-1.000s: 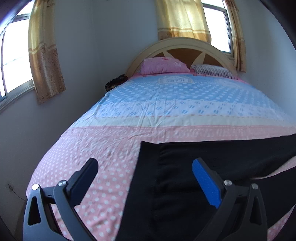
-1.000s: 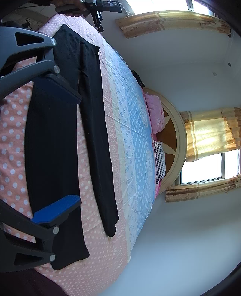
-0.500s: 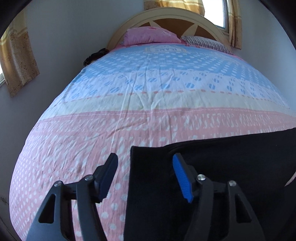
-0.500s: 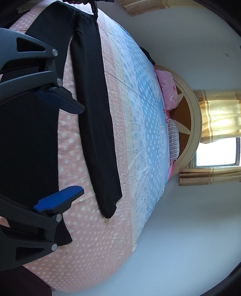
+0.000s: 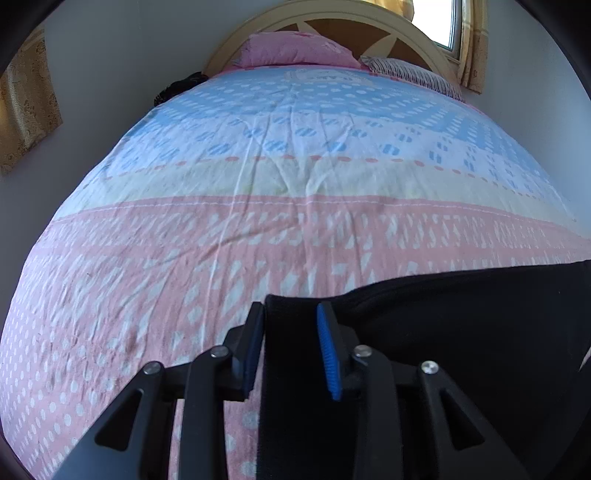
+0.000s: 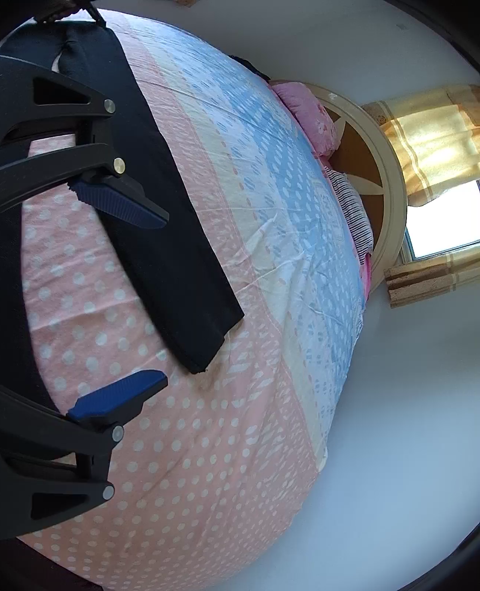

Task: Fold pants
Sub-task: 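Lower both grippers onto the pant legs' hems and close them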

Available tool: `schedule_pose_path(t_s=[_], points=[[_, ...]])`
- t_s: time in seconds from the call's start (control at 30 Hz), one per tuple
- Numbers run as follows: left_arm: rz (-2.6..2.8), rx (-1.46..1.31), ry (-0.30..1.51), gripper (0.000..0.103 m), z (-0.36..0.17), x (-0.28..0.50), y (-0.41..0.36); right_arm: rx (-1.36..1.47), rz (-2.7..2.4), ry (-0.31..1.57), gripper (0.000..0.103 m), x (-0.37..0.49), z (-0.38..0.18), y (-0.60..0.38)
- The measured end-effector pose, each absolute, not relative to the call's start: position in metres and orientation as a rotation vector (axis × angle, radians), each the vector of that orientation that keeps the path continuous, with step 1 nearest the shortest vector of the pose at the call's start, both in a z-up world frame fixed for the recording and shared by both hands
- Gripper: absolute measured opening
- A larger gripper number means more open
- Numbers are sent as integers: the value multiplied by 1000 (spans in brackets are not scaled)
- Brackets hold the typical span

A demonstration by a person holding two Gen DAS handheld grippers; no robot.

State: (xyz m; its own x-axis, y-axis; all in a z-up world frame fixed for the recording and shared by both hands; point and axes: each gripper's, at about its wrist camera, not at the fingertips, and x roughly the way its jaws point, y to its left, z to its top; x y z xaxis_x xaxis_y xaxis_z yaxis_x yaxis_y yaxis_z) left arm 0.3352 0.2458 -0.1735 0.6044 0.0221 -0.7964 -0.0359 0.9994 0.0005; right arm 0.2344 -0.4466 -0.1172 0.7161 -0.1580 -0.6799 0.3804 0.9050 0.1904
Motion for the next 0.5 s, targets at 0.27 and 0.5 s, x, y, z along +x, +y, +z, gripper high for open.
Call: schedule_pose_path(t_s=[0.27,0.5], points=[[-2,51,929,32,-174,340,239,328,-344,803,80,275,-131,-482],[-26,115,924,16,-174,342,233,320,-345,841,79,317,-136,-509]])
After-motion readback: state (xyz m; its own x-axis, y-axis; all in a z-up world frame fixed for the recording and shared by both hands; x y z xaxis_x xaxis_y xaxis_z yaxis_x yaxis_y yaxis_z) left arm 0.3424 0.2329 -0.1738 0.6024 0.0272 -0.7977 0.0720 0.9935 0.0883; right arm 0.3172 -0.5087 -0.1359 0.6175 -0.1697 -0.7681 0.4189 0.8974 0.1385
